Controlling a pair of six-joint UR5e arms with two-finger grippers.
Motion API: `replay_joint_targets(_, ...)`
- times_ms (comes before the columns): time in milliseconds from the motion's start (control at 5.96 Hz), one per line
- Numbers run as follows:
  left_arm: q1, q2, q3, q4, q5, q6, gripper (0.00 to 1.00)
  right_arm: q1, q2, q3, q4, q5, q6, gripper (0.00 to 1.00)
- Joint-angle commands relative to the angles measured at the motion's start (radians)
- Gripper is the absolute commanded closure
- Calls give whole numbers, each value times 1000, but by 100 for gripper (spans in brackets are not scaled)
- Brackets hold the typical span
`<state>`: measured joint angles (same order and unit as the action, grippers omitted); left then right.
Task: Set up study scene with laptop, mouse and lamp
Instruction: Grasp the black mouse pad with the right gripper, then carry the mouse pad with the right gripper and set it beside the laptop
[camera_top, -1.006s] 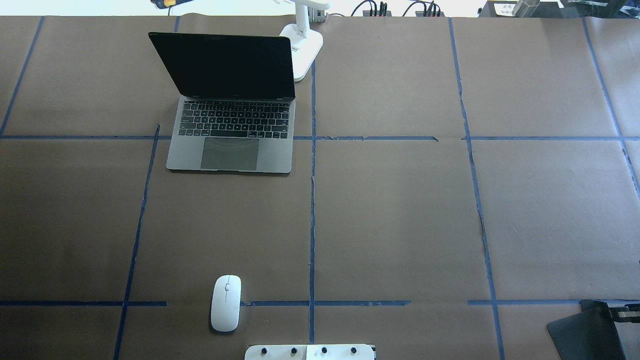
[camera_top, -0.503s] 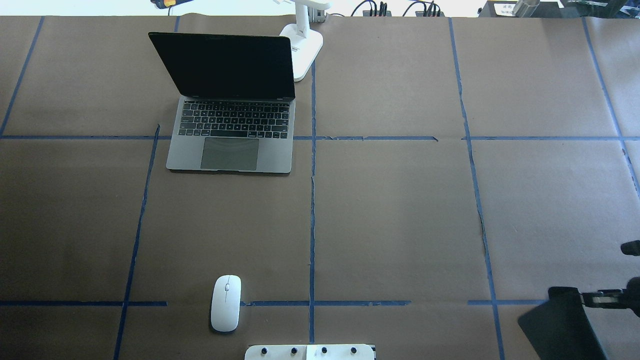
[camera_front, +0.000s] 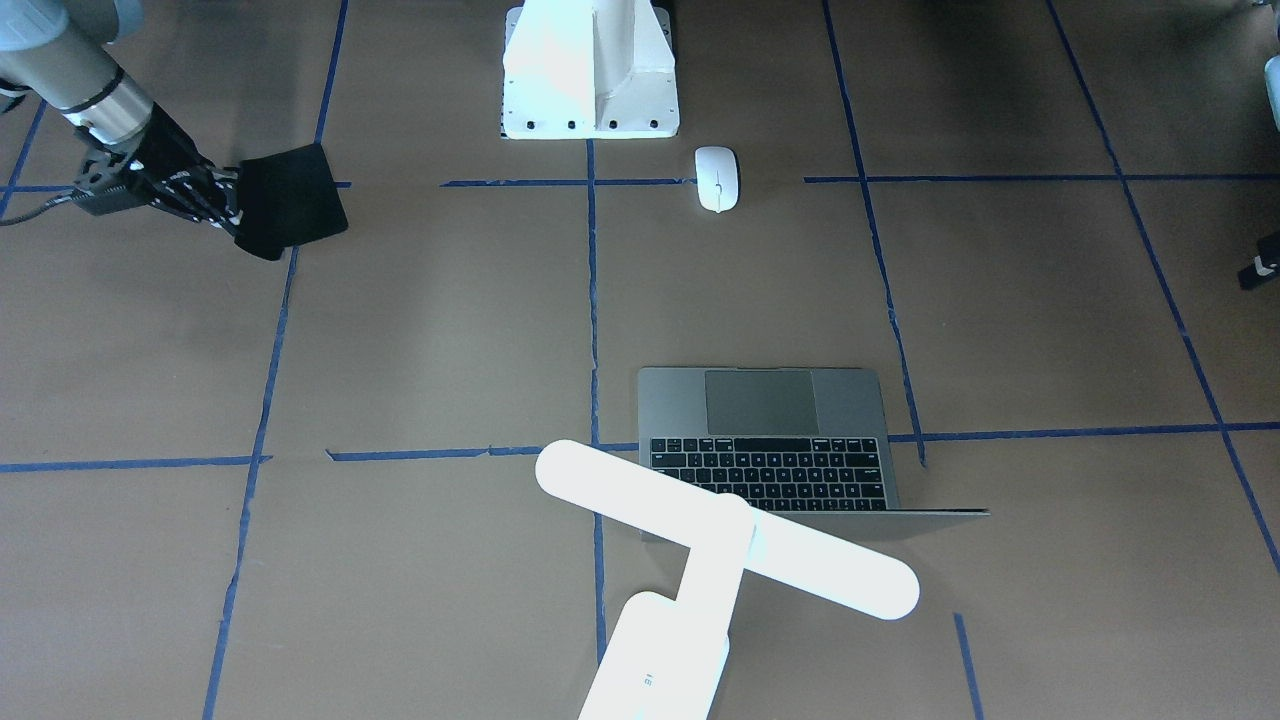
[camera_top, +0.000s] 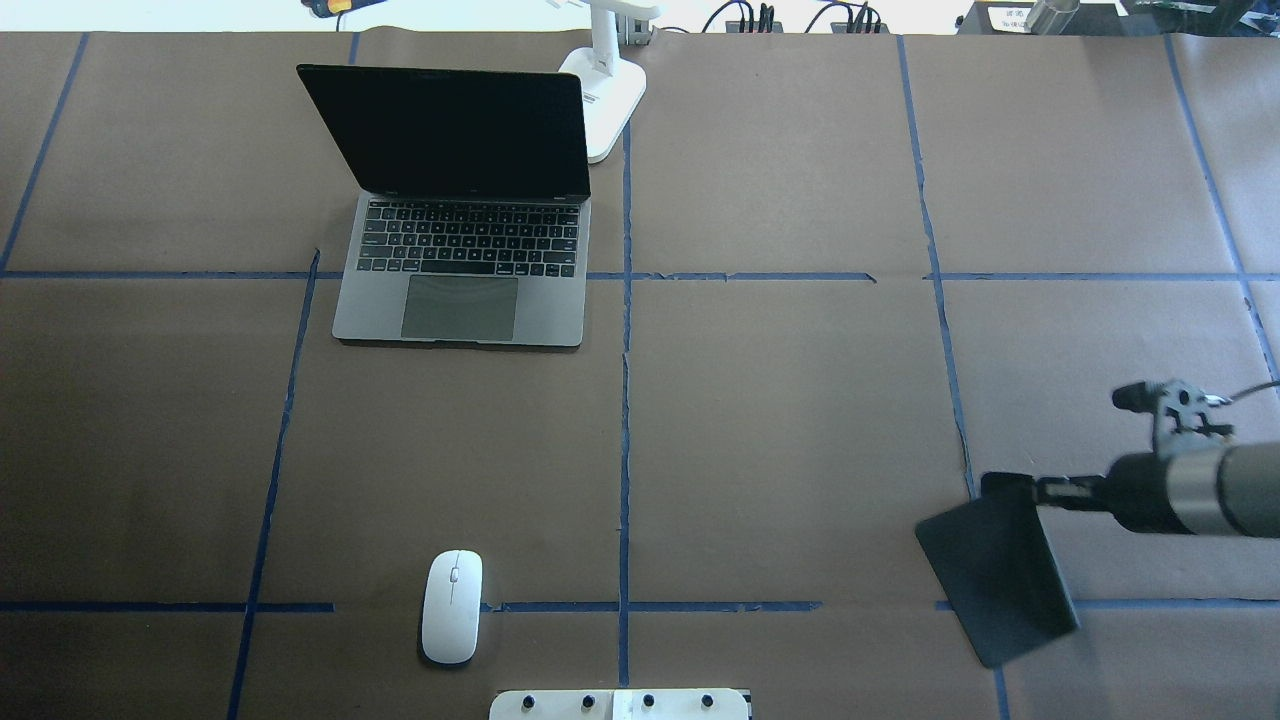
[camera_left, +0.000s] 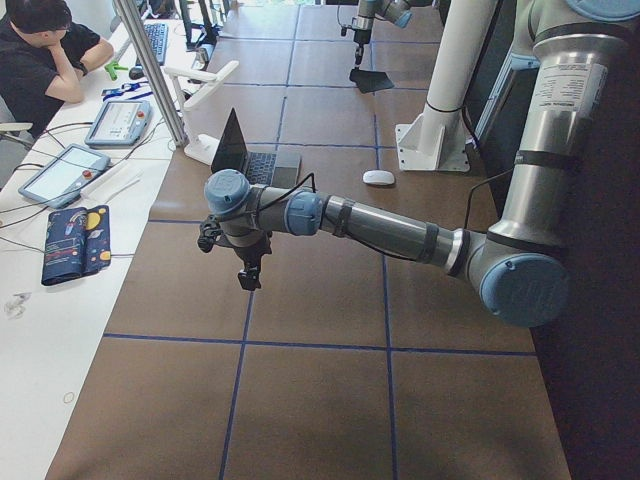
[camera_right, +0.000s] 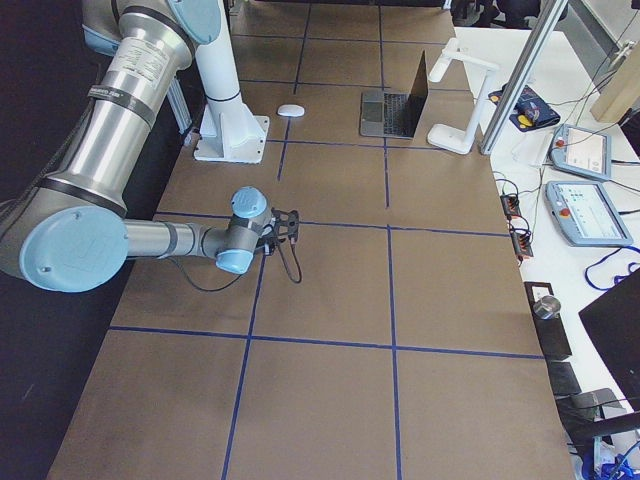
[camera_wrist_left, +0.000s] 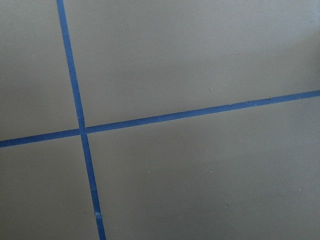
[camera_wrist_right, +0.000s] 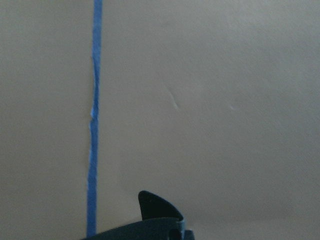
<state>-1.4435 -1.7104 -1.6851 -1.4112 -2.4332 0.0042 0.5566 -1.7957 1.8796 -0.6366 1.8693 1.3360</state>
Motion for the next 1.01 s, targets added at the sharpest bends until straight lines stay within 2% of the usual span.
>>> replay_joint_targets(0, 0, 0, -5, 0, -1, -1, 0, 75, 330, -11, -377, 1, 2, 100)
replay_joint_targets(168, 0, 0, -5, 0, 0, -1, 0, 104, 589, -127, -570, -2, 6, 100)
replay_joint_targets(335, 0, 0, -4, 0, -1, -1, 0, 126, 798, -343, -596, -7, 68, 100)
replay_joint_targets(671, 0, -2, -8, 0, -1, -3, 0, 163, 1050, -628, -594, -12, 142, 100)
replay_joint_targets(838, 0, -2, -10, 0, -1, -3, 0, 164, 1122, -708, -591, -21, 161, 100)
